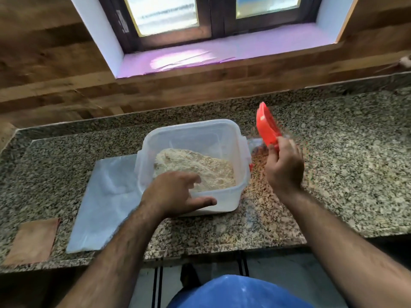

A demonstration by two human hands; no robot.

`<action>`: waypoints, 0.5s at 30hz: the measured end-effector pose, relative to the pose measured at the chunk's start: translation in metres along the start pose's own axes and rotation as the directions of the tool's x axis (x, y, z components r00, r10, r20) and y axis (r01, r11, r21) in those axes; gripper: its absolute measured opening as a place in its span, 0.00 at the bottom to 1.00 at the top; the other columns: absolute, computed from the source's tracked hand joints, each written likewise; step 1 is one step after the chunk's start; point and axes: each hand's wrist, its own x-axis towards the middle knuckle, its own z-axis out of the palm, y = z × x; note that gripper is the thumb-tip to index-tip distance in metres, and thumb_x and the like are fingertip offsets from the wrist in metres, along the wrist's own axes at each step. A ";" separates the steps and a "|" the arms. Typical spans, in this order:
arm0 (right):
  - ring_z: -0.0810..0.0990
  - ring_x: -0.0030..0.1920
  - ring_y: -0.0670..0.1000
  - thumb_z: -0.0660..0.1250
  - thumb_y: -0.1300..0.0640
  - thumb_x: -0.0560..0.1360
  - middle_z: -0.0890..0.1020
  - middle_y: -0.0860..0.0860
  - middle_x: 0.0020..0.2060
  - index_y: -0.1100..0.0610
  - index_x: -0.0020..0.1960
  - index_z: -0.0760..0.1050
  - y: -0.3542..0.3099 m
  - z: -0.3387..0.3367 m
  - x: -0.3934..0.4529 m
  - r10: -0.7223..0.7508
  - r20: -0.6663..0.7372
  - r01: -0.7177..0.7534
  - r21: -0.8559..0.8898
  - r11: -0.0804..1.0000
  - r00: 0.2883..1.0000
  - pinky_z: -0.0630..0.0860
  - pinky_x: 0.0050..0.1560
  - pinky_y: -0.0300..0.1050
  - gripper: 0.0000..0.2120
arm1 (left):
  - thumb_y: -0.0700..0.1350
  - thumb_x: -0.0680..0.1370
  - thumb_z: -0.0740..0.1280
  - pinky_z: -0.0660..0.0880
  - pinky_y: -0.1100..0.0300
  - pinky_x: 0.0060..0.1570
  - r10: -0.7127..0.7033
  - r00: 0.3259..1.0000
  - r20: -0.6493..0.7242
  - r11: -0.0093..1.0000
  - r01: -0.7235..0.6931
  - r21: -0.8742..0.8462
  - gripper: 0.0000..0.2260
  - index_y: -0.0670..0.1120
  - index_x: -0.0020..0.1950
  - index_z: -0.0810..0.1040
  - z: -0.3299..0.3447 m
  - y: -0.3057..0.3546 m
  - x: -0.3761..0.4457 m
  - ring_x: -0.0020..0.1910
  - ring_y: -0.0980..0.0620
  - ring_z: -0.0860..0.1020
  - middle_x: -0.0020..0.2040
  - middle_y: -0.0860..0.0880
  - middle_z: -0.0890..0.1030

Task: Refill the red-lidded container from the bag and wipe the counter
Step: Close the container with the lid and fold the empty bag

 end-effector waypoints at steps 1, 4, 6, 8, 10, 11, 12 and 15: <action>0.80 0.52 0.60 0.65 0.59 0.85 0.84 0.59 0.52 0.62 0.61 0.79 -0.014 -0.004 0.011 0.011 -0.068 -0.007 0.055 0.998 0.998 0.76 0.50 0.51 0.09 | 0.85 0.67 0.60 0.82 0.55 0.52 -0.006 1.000 -0.004 1.000 0.006 0.001 0.41 0.57 0.66 0.81 0.000 0.000 0.001 0.49 0.58 0.82 0.54 0.60 0.86; 0.79 0.49 0.58 0.67 0.62 0.84 0.83 0.60 0.49 0.65 0.59 0.79 -0.057 -0.021 0.035 -0.095 -0.202 0.138 0.212 0.968 0.975 0.70 0.49 0.47 0.07 | 0.85 0.67 0.61 0.82 0.55 0.53 0.007 0.999 -0.053 0.999 -0.009 -0.038 0.42 0.58 0.69 0.80 0.001 -0.001 -0.001 0.50 0.60 0.83 0.56 0.60 0.86; 0.78 0.48 0.58 0.66 0.63 0.83 0.82 0.60 0.48 0.67 0.57 0.79 -0.082 -0.033 0.044 -0.246 -0.274 0.324 0.290 0.901 0.930 0.69 0.50 0.46 0.07 | 0.83 0.68 0.64 0.82 0.55 0.58 0.018 0.993 -0.116 0.981 -0.040 -0.190 0.44 0.60 0.78 0.72 0.003 -0.005 -0.003 0.58 0.60 0.82 0.64 0.60 0.84; 0.79 0.48 0.58 0.65 0.62 0.83 0.81 0.57 0.48 0.64 0.58 0.78 -0.105 -0.042 0.047 -0.321 -0.324 0.433 0.382 0.816 0.890 0.71 0.52 0.47 0.07 | 0.80 0.70 0.68 0.78 0.53 0.66 -0.022 0.970 -0.243 0.878 -0.097 -0.468 0.48 0.62 0.85 0.58 0.002 -0.009 -0.005 0.70 0.58 0.77 0.77 0.58 0.75; 0.81 0.51 0.56 0.64 0.61 0.84 0.80 0.54 0.51 0.58 0.62 0.76 -0.129 -0.050 0.047 -0.260 -0.353 0.425 0.558 0.713 0.899 0.75 0.55 0.48 0.08 | 0.76 0.72 0.69 0.71 0.48 0.74 -0.180 0.891 -0.417 0.715 -0.173 -0.678 0.52 0.58 0.88 0.50 -0.004 -0.016 -0.002 0.79 0.55 0.68 0.85 0.57 0.61; 0.80 0.51 0.52 0.63 0.61 0.85 0.80 0.52 0.52 0.55 0.63 0.76 -0.142 -0.055 0.047 -0.202 -0.358 0.399 0.656 0.640 0.912 0.76 0.54 0.46 0.08 | 0.76 0.72 0.69 0.67 0.46 0.78 -0.297 0.826 -0.479 0.635 -0.204 -0.745 0.53 0.57 0.88 0.48 -0.011 -0.019 0.001 0.82 0.55 0.64 0.87 0.55 0.56; 0.80 0.49 0.48 0.61 0.61 0.86 0.80 0.49 0.51 0.52 0.63 0.74 -0.154 -0.060 0.050 -0.138 -0.349 0.364 0.745 0.559 0.927 0.76 0.52 0.43 0.09 | 0.76 0.72 0.70 0.63 0.45 0.81 -0.424 0.752 -0.504 0.551 -0.228 -0.803 0.54 0.56 0.88 0.46 -0.021 -0.024 0.002 0.84 0.55 0.60 0.88 0.54 0.53; 0.81 0.42 0.41 0.61 0.62 0.88 0.84 0.41 0.44 0.51 0.60 0.74 -0.171 -0.068 0.067 0.090 -0.085 0.042 0.913 0.405 0.992 0.78 0.43 0.39 0.08 | 0.73 0.72 0.73 0.63 0.41 0.81 -0.641 0.640 -0.425 0.227 -0.370 -0.901 0.53 0.53 0.87 0.51 -0.058 -0.050 0.000 0.84 0.48 0.63 0.87 0.46 0.59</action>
